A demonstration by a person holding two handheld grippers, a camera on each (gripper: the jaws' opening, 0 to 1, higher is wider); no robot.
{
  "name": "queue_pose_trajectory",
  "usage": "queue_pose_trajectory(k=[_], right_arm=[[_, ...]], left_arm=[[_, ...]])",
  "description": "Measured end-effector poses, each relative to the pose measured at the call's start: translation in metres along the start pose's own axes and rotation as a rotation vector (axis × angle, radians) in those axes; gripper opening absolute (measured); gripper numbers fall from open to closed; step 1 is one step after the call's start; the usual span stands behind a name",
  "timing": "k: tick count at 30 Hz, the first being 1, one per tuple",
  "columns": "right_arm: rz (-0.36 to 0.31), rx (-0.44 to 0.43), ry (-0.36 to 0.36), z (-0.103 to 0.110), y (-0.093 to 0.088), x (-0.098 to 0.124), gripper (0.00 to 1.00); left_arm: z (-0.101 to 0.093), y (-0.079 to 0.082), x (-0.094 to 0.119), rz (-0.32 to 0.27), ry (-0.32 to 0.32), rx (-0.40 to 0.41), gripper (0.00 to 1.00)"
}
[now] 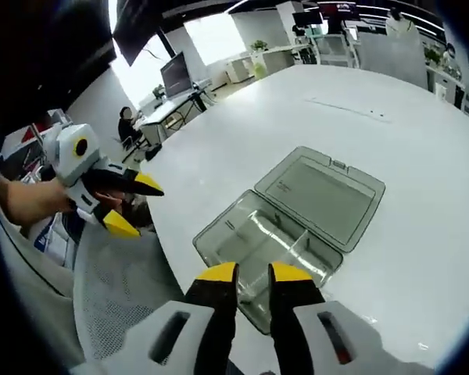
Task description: Insert the divider into the dual guide fixture by aligning both edges with the guide slots and pushing it downward to the bottom, including one-sided entry, uneven engagement, binding, and posture correction.
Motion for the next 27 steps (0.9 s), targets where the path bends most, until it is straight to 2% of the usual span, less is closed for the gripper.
queue_pose_trajectory(k=[3,10,17,27], right_arm=[[-0.031,0.022,0.011,0.000,-0.001,0.005,0.08],[-0.099,0.077,0.040,0.003,-0.001,0.016,0.11],[-0.138,0.147,0.054,0.007,0.000,0.021,0.14],[-0.188,0.199,0.062,0.007,-0.003,0.028,0.17]], left_arm=[[0.003,-0.001,0.000,0.013,0.014,0.008,0.41],[0.012,-0.007,-0.002,0.046,0.038,0.026,0.41],[0.021,-0.009,-0.005,0.078,0.057,0.043,0.41],[0.037,-0.007,-0.009,0.116,0.089,0.070,0.41]])
Point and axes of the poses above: the point that each gripper's makers call its tool centre point, and the gripper's own axes: x roughly backward along the fingers, z roughly to its left, y roughly out of its top, the point moved 5 cm from there along x, roughly backward along the fingers, and after that the axes turned 5 degrees about y, right-handed, at the moved point
